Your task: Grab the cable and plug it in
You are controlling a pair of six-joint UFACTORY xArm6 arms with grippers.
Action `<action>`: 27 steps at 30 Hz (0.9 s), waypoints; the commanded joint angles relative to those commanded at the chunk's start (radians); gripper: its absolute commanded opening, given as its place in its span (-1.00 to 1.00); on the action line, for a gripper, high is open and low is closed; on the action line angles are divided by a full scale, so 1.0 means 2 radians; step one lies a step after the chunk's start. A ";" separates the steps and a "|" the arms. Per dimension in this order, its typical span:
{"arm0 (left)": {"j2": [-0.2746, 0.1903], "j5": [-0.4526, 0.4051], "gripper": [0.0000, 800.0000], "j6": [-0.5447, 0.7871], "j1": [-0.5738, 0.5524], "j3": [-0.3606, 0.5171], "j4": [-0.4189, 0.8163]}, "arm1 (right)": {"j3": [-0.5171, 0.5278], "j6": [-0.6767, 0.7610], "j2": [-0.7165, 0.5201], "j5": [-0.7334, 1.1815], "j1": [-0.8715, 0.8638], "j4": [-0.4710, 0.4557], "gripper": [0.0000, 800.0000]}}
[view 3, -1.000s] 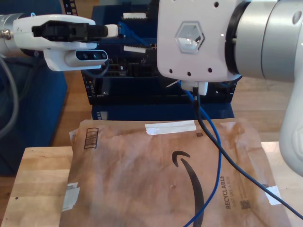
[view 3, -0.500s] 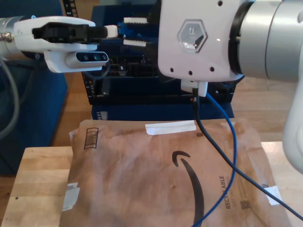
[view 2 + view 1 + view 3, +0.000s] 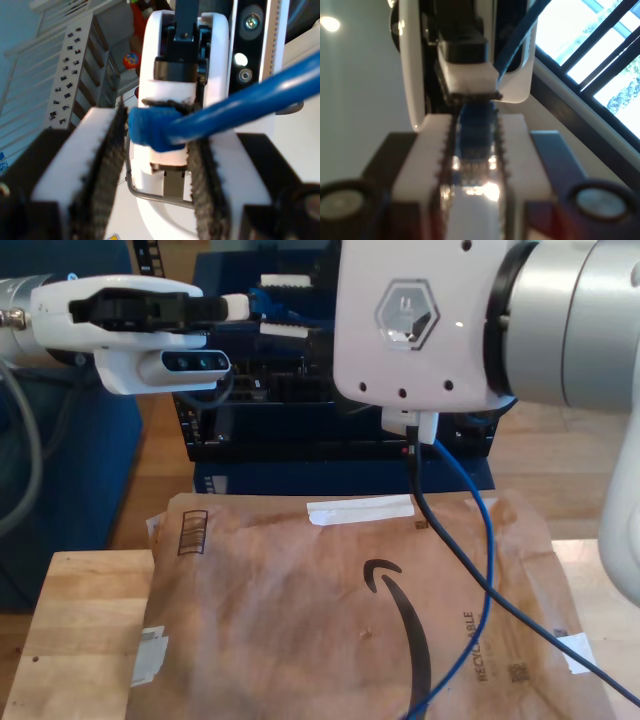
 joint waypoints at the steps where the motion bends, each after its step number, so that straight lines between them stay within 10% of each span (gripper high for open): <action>1: 0.000 0.000 -0.99 0.000 0.000 0.000 0.000 | 0.000 0.000 0.000 0.000 0.000 0.000 -0.53; 7: -0.001 0.000 -0.93 0.000 0.000 0.000 0.000 | 0.002 0.000 -0.001 -0.001 -0.001 0.019 -0.98; 12: -0.001 0.016 0.30 -0.007 0.002 0.000 -0.012 | 0.002 0.000 -0.001 -0.001 -0.001 0.020 -0.99; 17: -0.001 0.015 0.84 -0.013 0.002 -0.002 -0.012 | 0.002 0.001 0.001 -0.001 -0.001 0.027 -0.99; 27: -0.001 -0.031 0.99 -0.013 0.064 -0.025 -0.009 | -0.025 0.008 0.023 0.010 -0.011 0.044 -0.99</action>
